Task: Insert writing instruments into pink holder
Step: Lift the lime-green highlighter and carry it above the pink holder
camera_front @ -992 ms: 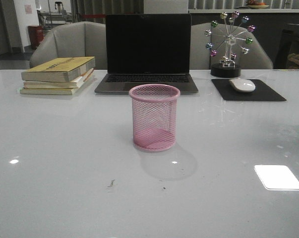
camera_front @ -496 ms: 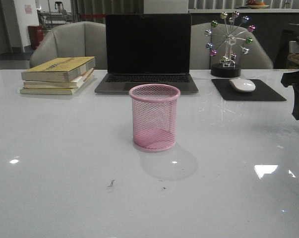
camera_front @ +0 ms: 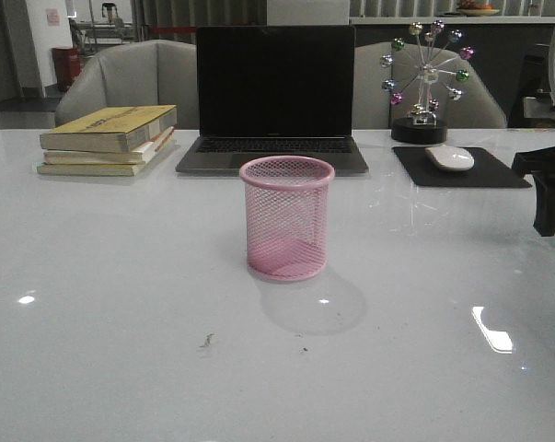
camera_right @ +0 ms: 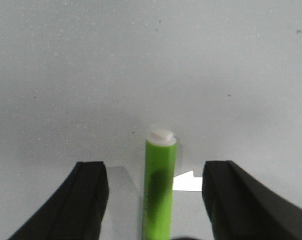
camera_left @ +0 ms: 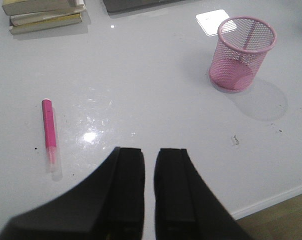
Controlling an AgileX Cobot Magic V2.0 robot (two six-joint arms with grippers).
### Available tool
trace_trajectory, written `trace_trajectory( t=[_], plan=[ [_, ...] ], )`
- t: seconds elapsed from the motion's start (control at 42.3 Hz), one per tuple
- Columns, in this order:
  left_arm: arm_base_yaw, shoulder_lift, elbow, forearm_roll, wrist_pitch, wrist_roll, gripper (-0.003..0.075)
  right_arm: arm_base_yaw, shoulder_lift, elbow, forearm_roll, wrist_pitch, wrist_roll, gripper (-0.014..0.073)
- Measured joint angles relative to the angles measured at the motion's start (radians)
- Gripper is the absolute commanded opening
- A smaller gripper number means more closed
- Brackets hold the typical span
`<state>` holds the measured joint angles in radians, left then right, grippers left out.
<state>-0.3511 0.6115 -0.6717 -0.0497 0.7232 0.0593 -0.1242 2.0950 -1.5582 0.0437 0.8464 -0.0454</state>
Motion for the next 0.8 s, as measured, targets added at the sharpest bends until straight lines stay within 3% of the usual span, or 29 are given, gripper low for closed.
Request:
trace_trajectory(
  t=[0.26,0.52,0.803],
  plan=[
    [0.0,0.0,0.0,0.0,0.0,0.0,0.0094,0.0,0.017,-0.002,0.0,0.0,-0.006,0.0507],
    [0.0,0.0,0.0,0.0,0.0,0.0,0.0091,0.0,0.024,-0.002,-0.003,0.0,-0.009,0.018],
    [0.0,0.0,0.0,0.0,0.0,0.0,0.0091,0.006,-0.058,0.036,0.005,-0.033,-0.011,0.0146]
  ],
)
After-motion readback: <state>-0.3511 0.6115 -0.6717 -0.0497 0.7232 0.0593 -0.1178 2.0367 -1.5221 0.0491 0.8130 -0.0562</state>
